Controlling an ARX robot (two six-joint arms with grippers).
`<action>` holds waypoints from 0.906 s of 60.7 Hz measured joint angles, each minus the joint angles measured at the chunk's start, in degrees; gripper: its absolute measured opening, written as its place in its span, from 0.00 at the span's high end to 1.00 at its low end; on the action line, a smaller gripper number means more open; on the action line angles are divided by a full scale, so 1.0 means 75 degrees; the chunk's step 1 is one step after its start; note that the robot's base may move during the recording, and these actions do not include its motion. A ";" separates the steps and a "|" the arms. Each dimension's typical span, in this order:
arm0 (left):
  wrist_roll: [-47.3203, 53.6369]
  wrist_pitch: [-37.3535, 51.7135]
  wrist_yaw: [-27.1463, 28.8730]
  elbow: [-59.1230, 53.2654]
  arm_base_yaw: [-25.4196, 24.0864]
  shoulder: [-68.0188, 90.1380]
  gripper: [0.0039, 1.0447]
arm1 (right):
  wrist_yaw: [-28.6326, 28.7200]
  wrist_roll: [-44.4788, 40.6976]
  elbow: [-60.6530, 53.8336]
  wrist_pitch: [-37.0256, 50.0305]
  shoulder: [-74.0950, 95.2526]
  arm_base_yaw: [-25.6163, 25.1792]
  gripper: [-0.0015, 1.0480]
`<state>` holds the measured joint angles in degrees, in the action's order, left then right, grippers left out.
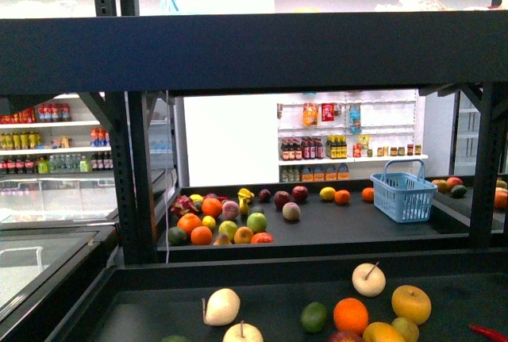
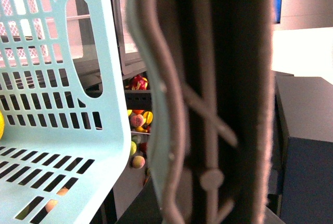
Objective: Pick lemon from shelf
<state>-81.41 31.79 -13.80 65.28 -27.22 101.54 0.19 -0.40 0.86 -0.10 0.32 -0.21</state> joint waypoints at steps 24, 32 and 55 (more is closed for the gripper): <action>0.0321 -0.0600 -0.0597 0.0140 -0.0545 0.0117 0.90 | 0.0000 0.0000 0.0000 0.0000 0.0000 0.0000 0.02; 0.0513 -0.0746 -0.0766 0.0178 -0.0624 0.0125 0.90 | 0.0000 -0.0003 0.0000 0.0000 0.0000 0.0000 0.02; 0.1545 -0.0842 -0.1180 0.0178 -0.0635 0.0125 0.44 | 0.0000 0.0000 0.0000 0.0000 0.0000 0.0000 0.02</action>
<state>-69.82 25.47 -22.65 66.61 -31.99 102.48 0.19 -0.40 0.86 -0.10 0.32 -0.21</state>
